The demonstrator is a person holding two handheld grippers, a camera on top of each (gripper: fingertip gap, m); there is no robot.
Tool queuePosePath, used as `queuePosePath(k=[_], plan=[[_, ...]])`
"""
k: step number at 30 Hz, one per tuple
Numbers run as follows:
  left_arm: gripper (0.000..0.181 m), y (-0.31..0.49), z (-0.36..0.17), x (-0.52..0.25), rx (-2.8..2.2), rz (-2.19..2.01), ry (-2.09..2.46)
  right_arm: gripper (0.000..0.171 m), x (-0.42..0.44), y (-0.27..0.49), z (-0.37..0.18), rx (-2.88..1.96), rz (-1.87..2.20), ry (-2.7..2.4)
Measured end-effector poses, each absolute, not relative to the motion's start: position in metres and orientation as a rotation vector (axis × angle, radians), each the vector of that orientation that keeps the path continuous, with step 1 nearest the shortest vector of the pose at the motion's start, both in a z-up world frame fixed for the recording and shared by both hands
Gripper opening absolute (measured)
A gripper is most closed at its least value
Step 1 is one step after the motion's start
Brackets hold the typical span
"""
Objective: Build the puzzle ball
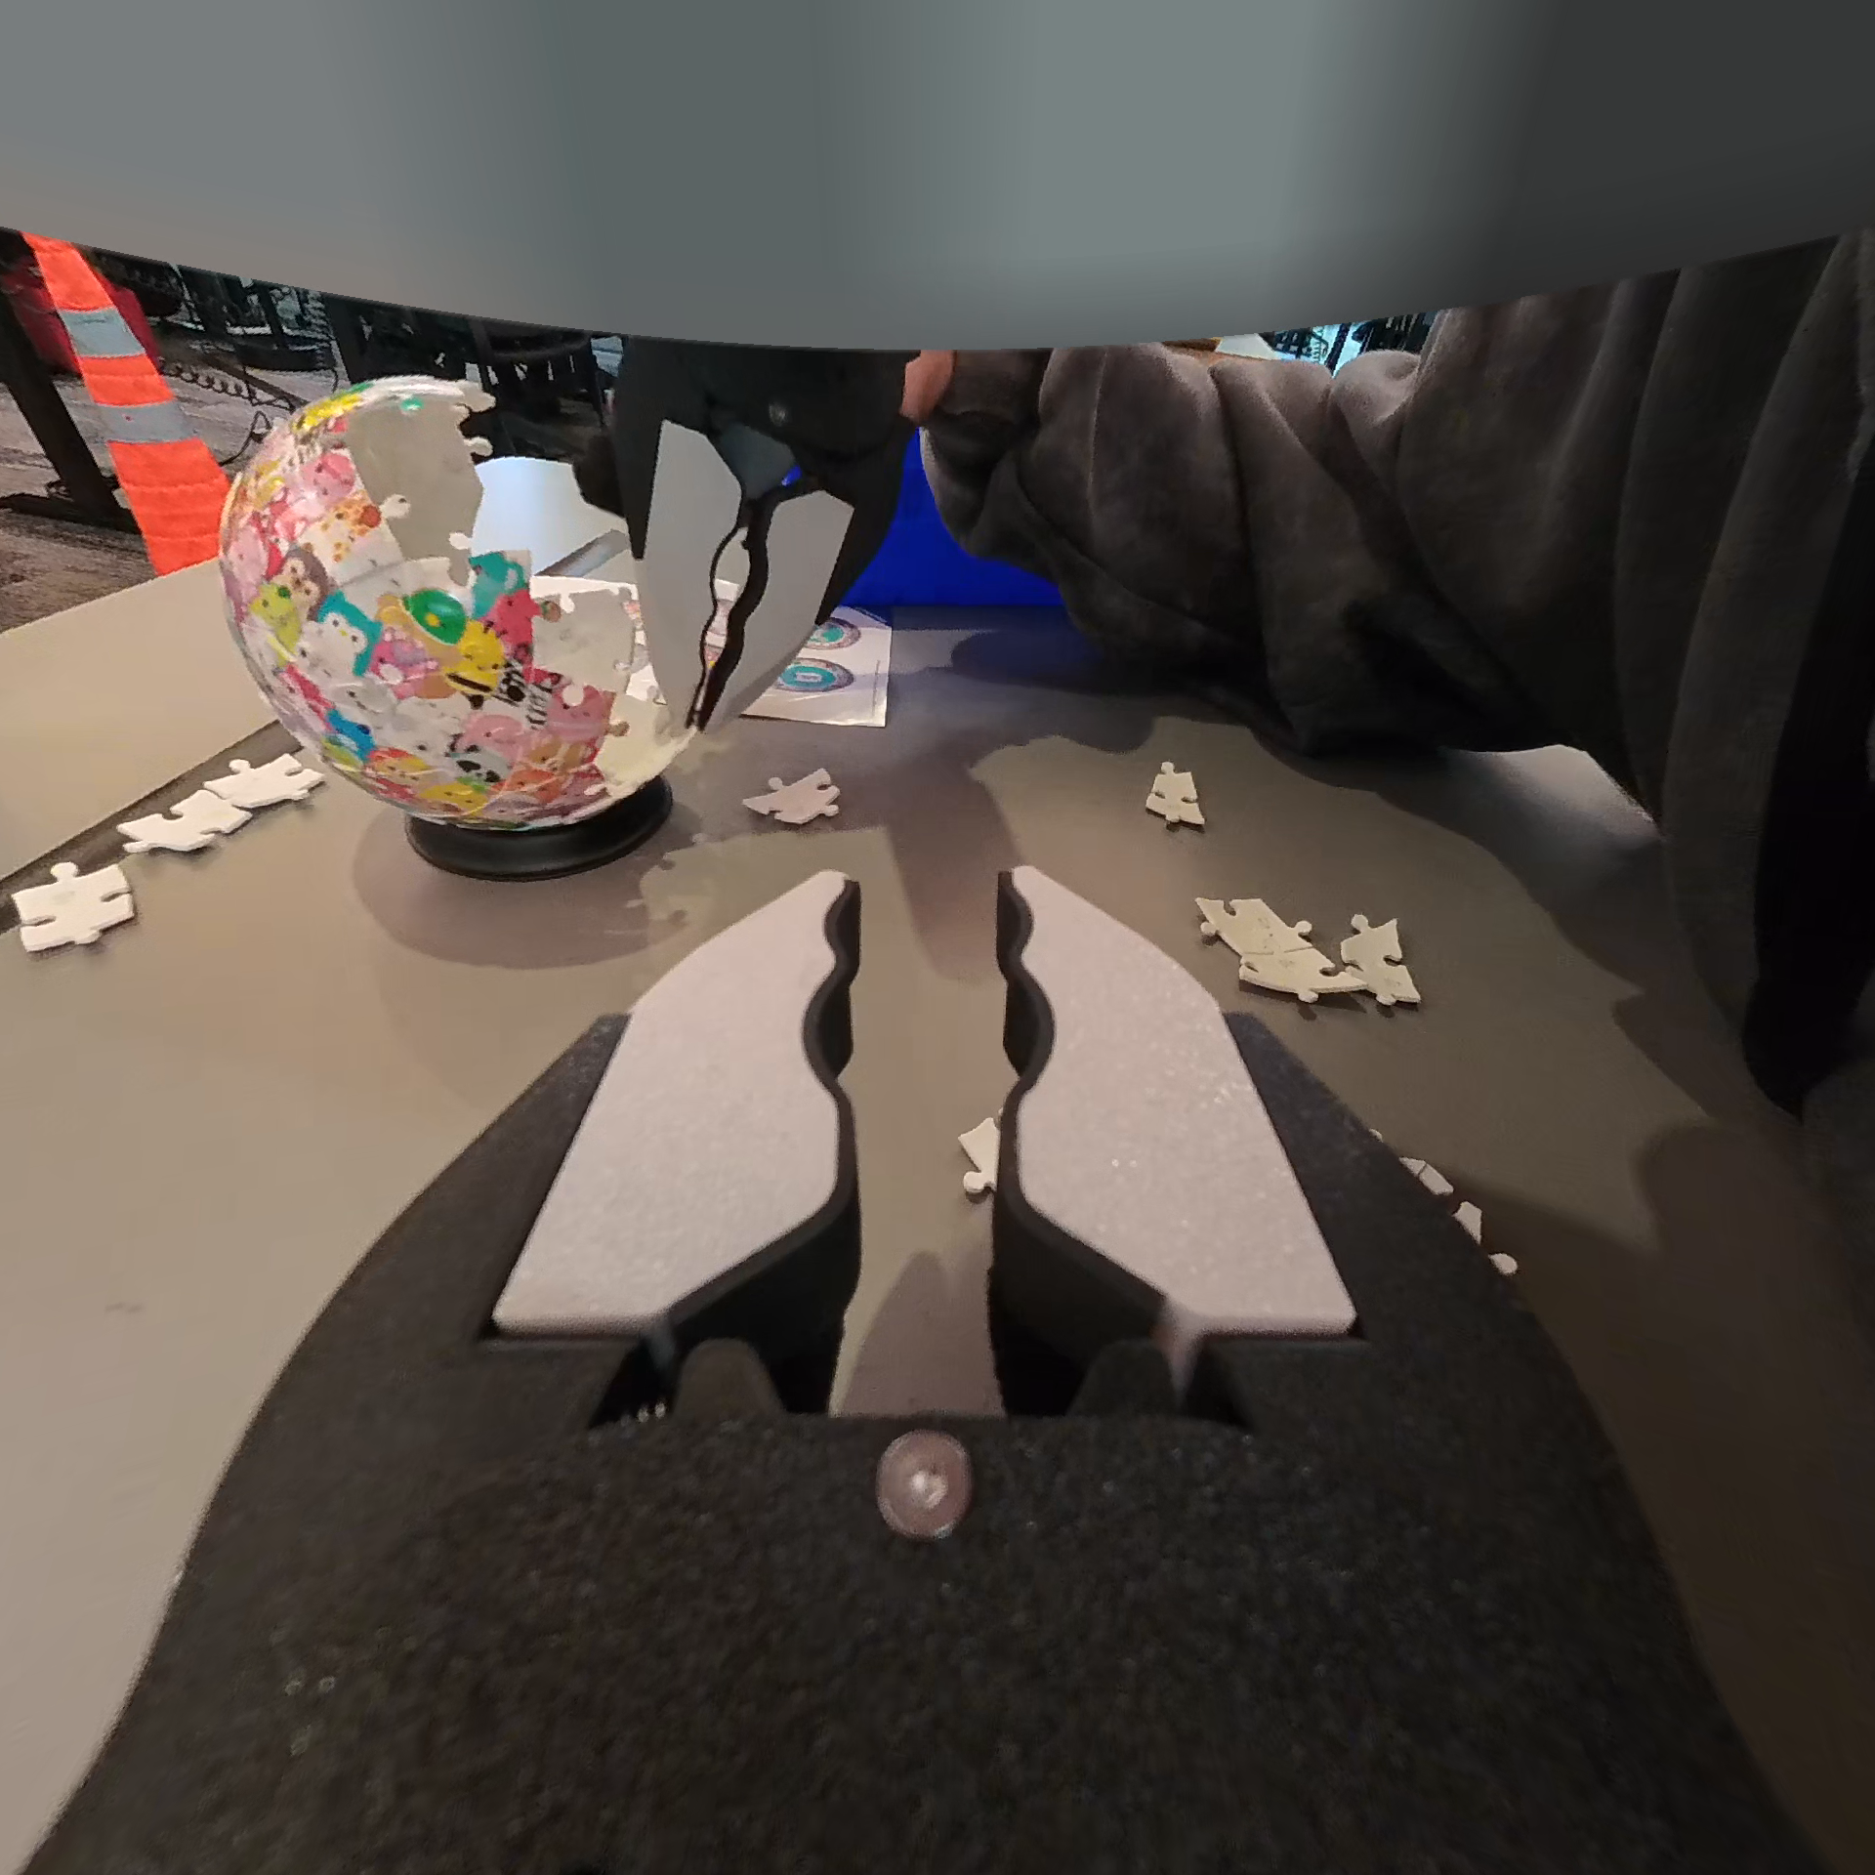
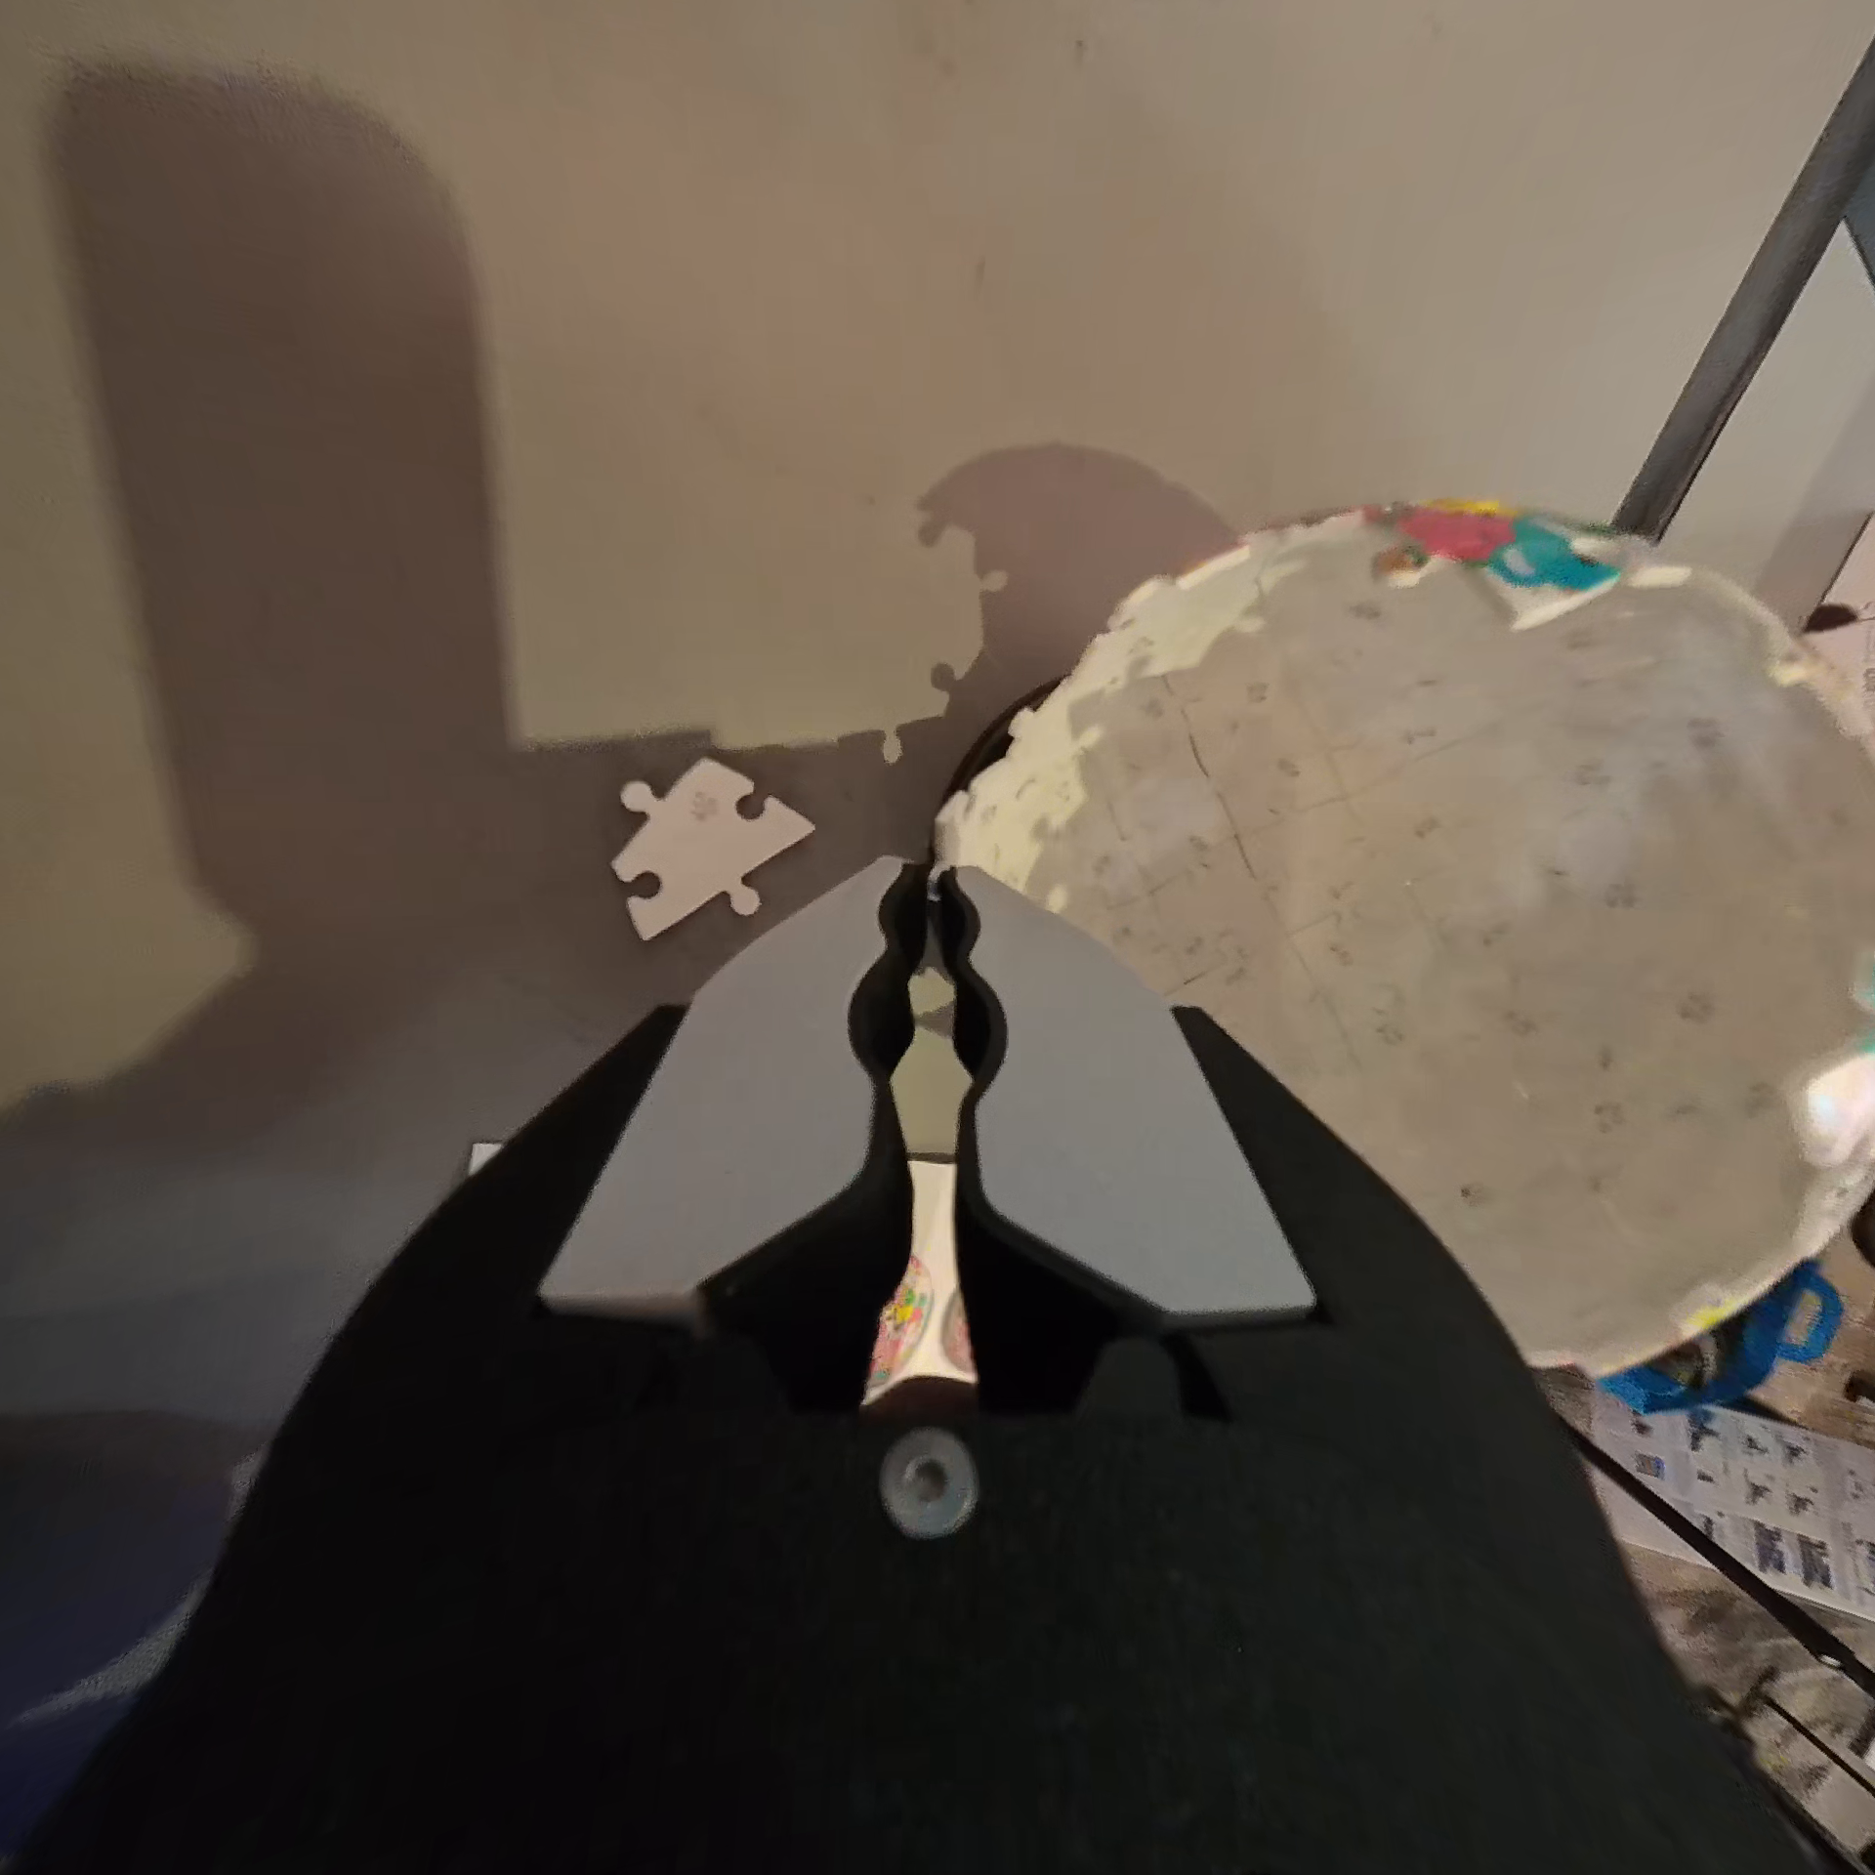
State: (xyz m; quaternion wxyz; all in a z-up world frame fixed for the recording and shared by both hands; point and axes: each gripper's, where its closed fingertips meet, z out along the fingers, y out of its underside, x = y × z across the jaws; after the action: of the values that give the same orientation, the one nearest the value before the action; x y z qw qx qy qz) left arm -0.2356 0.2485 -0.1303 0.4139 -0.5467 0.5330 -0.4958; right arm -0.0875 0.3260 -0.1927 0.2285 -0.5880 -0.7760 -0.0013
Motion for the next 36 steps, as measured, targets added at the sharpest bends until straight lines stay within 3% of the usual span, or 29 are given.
queuePosePath(k=[9,14,17,27,36], plan=[[0.025,0.247,-0.131,-0.236,-1.368,-1.239,1.347,0.004,-0.087,0.326,-0.196,-1.596,-0.085,-2.172],[0.025,0.247,-0.131,-0.236,-1.366,-1.237,1.348,0.019,-0.086,0.332,-0.203,-1.597,-0.142,-2.176],[0.025,0.247,-0.131,-0.236,-1.365,-1.238,1.347,0.019,-0.09,0.333,-0.205,-1.568,-0.161,-2.18],[0.025,0.247,-0.131,-0.236,-1.367,-1.234,1.35,0.003,-0.091,0.333,-0.2,-1.578,-0.156,-2.166],[0.024,0.255,-0.133,-0.226,-1.393,-1.19,1.329,0.003,-0.089,0.335,-0.196,-1.56,-0.22,-2.168]])
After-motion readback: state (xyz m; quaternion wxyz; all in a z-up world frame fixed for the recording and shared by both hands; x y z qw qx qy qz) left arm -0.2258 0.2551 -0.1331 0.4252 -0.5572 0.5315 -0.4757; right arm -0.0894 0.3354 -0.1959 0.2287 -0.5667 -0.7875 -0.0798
